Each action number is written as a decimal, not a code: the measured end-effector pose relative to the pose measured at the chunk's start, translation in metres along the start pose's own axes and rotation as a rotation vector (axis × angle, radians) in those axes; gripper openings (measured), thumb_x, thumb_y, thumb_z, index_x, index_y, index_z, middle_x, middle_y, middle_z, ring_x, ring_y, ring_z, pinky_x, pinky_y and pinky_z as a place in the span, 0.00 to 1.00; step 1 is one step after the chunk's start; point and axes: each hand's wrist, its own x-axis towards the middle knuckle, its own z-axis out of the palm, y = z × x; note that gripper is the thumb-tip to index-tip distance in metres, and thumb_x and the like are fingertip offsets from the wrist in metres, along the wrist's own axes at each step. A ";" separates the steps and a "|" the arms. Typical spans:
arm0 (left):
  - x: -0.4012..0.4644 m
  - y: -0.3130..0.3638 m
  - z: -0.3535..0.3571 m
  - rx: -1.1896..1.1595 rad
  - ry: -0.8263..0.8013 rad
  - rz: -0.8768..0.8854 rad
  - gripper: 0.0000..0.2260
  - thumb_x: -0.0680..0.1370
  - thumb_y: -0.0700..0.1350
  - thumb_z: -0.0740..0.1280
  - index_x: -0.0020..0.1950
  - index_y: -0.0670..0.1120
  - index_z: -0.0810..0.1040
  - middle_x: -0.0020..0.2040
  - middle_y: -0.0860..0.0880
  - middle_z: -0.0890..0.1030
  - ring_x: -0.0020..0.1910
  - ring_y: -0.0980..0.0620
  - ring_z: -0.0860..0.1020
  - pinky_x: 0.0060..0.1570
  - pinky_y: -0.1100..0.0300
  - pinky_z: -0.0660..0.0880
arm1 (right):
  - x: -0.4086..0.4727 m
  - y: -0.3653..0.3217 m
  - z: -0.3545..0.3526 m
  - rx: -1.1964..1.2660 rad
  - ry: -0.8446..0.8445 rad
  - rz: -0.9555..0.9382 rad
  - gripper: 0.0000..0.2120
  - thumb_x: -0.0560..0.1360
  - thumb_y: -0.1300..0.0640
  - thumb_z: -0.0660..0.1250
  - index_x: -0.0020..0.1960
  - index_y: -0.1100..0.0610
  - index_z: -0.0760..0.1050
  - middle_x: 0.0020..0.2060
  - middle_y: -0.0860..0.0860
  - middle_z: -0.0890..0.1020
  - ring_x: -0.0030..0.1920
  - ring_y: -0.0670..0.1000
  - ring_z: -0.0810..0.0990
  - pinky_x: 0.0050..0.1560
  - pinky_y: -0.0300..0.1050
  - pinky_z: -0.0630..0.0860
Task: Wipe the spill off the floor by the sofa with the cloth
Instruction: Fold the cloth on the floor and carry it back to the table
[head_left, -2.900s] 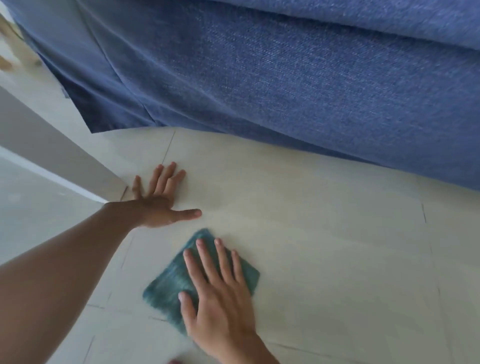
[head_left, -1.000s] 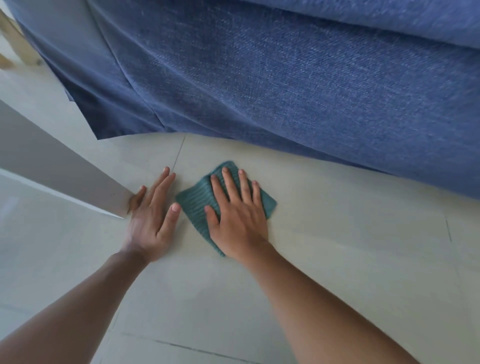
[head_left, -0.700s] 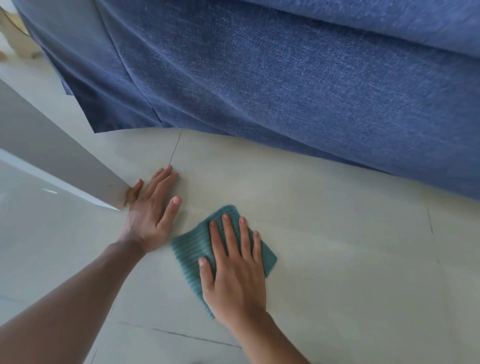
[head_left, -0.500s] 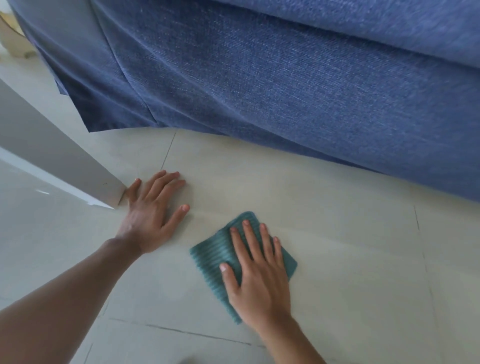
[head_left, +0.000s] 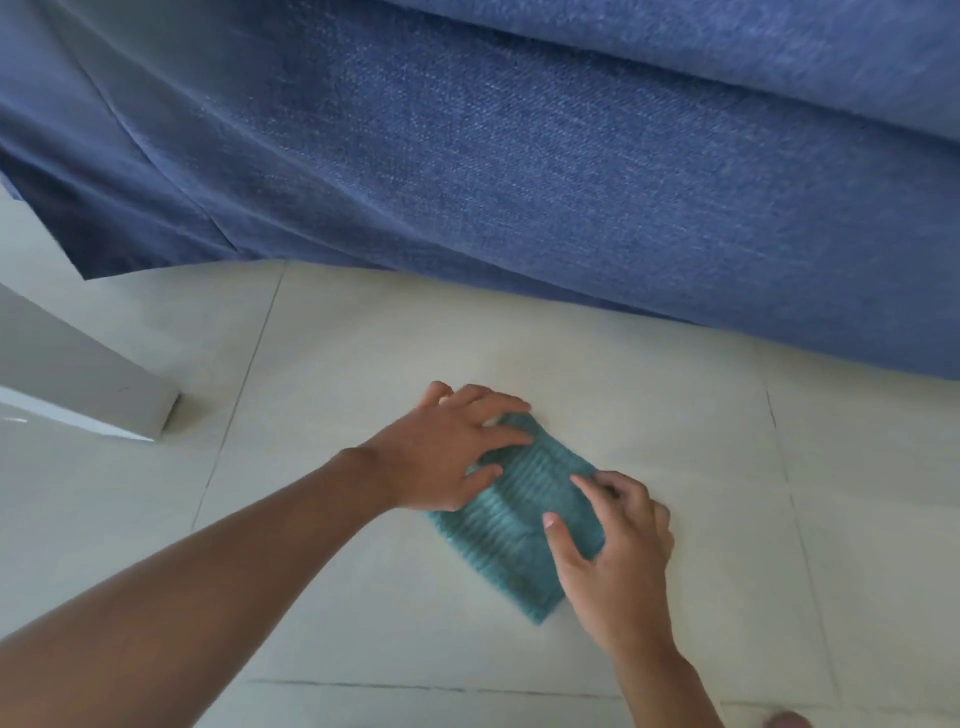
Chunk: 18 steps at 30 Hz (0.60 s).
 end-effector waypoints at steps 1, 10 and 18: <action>0.006 0.004 0.001 0.050 -0.057 0.024 0.23 0.81 0.57 0.57 0.76 0.59 0.64 0.78 0.57 0.60 0.74 0.52 0.60 0.67 0.45 0.61 | -0.003 0.002 0.001 0.005 -0.003 0.013 0.22 0.72 0.45 0.70 0.64 0.51 0.80 0.59 0.47 0.75 0.58 0.52 0.71 0.61 0.45 0.64; 0.034 0.030 -0.008 0.164 -0.077 -0.091 0.15 0.79 0.52 0.63 0.66 0.53 0.76 0.65 0.53 0.70 0.61 0.50 0.67 0.58 0.52 0.68 | 0.012 0.005 -0.006 0.074 -0.072 0.192 0.10 0.73 0.61 0.74 0.54 0.57 0.80 0.46 0.50 0.80 0.50 0.54 0.76 0.50 0.41 0.69; 0.025 0.012 -0.049 -0.362 -0.303 -0.286 0.02 0.80 0.54 0.64 0.51 0.59 0.74 0.45 0.55 0.76 0.48 0.52 0.77 0.49 0.52 0.75 | 0.062 -0.006 -0.035 0.235 -0.478 0.279 0.05 0.75 0.59 0.71 0.40 0.53 0.79 0.32 0.49 0.83 0.30 0.47 0.77 0.39 0.51 0.80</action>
